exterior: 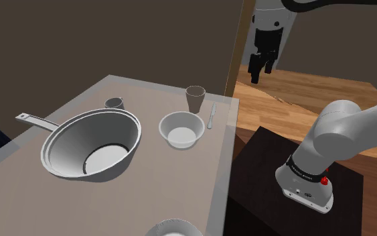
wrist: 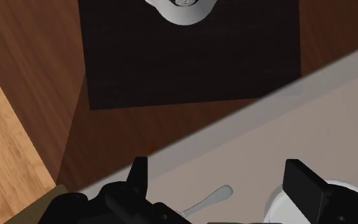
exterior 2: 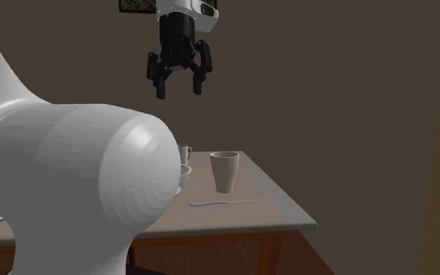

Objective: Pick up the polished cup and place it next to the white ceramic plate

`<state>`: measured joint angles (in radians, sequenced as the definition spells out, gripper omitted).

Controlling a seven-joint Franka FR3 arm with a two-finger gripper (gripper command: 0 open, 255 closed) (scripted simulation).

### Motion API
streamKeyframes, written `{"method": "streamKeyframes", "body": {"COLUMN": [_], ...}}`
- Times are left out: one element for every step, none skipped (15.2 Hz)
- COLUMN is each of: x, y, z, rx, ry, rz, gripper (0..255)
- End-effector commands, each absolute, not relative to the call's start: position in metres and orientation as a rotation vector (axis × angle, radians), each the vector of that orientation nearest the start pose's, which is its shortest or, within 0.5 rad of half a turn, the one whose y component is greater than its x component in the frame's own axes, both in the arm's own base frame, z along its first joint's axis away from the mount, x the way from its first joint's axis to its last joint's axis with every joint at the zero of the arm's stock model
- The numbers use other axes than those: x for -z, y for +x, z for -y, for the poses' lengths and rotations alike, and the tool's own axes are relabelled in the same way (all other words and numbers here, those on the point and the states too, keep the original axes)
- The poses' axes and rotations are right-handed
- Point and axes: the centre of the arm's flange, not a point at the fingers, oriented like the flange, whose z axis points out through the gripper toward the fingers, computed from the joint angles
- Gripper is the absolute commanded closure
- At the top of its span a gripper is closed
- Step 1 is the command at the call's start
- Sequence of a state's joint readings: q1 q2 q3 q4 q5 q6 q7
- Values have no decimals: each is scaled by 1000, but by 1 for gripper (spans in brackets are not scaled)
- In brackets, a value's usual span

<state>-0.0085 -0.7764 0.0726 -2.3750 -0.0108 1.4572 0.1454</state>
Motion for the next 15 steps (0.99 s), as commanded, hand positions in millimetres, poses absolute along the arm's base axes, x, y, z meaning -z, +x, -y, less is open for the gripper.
{"method": "streamKeyframes", "body": {"x": [-569, -561, -554, -547, -539, -532, -525, -518, -510, -503, -496, -490, -483, -476, -469], "y": [295, 305, 314, 324, 333, 343, 352, 362, 372, 382, 392, 402, 411, 421, 431], "z": [-24, -25, -27, -28, -30, -31, -33, -34, -36, -38, -40, -41, -43, -45, -47], "rx": [-219, -206, -193, -180, -167, -155, -142, -129, -115, -102, -89, -76, -63, -50, -37], "ry": [-3204, -3208, -3212, -3216, -3220, -3224, -3227, -3231, -3235, -3238, -3241, -3245, -3248, -3251, -3254], "rz": [-170, -162, -154, -146, -138, -130, -122, -114, -106, -98, -90, -82, -74, -66, -58], "gripper": [0, 0, 0, 0, 0, 0, 0, 0, 0, 0, 0, 0, 0, 0, 0]}}
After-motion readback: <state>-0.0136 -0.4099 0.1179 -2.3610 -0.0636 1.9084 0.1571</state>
